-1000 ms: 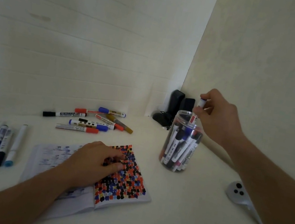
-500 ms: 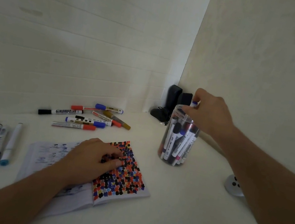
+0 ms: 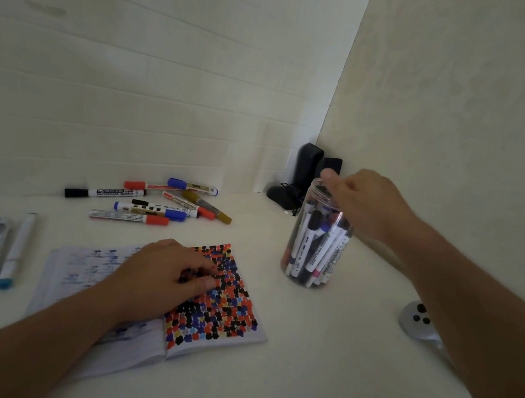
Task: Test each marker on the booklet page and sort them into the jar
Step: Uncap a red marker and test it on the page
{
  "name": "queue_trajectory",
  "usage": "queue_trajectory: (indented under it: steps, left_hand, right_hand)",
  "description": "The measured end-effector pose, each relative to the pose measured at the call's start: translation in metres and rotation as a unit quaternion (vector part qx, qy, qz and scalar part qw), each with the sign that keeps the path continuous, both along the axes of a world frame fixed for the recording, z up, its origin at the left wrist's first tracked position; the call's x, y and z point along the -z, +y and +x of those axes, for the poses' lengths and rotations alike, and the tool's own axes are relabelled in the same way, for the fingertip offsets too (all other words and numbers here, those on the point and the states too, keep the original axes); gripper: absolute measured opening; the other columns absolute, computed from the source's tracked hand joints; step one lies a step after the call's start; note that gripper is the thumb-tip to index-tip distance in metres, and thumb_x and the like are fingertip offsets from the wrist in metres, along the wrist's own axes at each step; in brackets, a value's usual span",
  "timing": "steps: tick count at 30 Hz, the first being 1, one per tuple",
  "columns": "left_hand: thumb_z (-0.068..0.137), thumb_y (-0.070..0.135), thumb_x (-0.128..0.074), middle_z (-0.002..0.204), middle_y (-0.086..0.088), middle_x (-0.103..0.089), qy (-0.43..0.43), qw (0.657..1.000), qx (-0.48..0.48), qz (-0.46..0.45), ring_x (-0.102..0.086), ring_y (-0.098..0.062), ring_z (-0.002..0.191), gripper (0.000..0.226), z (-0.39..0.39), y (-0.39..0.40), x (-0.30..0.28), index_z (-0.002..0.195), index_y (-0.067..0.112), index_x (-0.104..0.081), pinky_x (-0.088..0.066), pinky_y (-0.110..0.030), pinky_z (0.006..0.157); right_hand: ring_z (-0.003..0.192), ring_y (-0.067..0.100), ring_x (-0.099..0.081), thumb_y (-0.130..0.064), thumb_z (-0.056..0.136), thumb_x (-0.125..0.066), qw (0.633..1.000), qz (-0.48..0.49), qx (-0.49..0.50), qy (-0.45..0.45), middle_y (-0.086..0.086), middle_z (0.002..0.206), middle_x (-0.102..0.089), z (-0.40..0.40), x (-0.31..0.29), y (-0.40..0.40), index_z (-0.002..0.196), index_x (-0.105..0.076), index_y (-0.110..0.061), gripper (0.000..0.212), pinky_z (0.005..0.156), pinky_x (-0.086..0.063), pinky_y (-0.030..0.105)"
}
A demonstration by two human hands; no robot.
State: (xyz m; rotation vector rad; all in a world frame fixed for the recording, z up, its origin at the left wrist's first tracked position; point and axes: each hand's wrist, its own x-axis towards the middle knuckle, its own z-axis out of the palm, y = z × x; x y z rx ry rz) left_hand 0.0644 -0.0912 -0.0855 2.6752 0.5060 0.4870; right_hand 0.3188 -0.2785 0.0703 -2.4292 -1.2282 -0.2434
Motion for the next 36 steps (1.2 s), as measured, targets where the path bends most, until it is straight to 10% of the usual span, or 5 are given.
queue_trajectory:
  steps: [5,17,25,32,36]
  left_hand:
    - [0.080,0.084,-0.028,0.110,0.023,-0.067,-0.001,1.000,-0.003,0.004,-0.052,0.001,0.102,0.069,0.000,-0.003,-0.003,0.125,0.048,-0.066,-0.047,-0.035,0.094]
    - [0.095,0.065,-0.048,0.116,0.021,-0.067,0.003,1.000,-0.005,0.008,-0.053,-0.003,0.107,0.041,-0.002,-0.004,-0.005,0.127,0.046,-0.065,-0.046,-0.036,0.098]
    - [0.096,0.062,-0.051,0.114,0.021,-0.067,-0.004,1.000,-0.011,0.003,-0.053,-0.003,0.106,0.039,-0.001,-0.005,-0.005,0.128,0.044,-0.065,-0.047,-0.037,0.099]
    - [0.098,0.050,-0.058,0.112,0.023,-0.068,-0.030,0.999,-0.023,-0.017,-0.055,0.003,0.103,0.029,-0.001,-0.003,-0.004,0.123,0.043,-0.070,-0.047,-0.029,0.094]
    - [0.100,0.032,-0.063,0.103,0.021,-0.066,-0.107,0.981,-0.119,-0.106,-0.059,0.007,0.091,0.016,0.002,0.013,-0.006,0.111,0.037,-0.074,-0.038,-0.011,0.075]
  right_hand:
    - [0.125,0.025,-0.033,-0.075,0.098,-0.016,0.993,-0.104,0.036,0.037,0.008,0.093,-0.057,-0.014,-0.001,0.004,0.093,-0.081,-0.022,0.084,0.091,-0.032,0.042]
    - [0.129,0.029,-0.037,-0.102,0.062,0.008,0.943,-0.331,0.025,-0.015,0.000,0.117,-0.068,-0.004,-0.026,0.015,0.122,-0.070,-0.035,0.119,0.111,-0.026,0.051]
    - [0.097,0.025,-0.065,-0.093,0.076,-0.006,0.981,-0.190,0.020,0.035,0.008,0.103,-0.071,-0.004,-0.014,0.010,0.106,-0.071,-0.020,0.102,0.090,-0.044,0.039]
    - [0.080,0.025,-0.054,-0.052,0.104,-0.036,0.965,0.170,-0.032,-0.199,0.000,0.075,-0.058,-0.017,-0.002,0.000,0.072,-0.062,-0.018,0.054,0.076,-0.045,0.037]
    - [0.076,0.004,-0.057,-0.030,0.102,-0.057,0.973,0.149,-0.176,0.016,-0.013,0.086,-0.063,-0.078,0.042,0.030,0.095,-0.072,-0.025,0.018,0.068,-0.045,0.020]
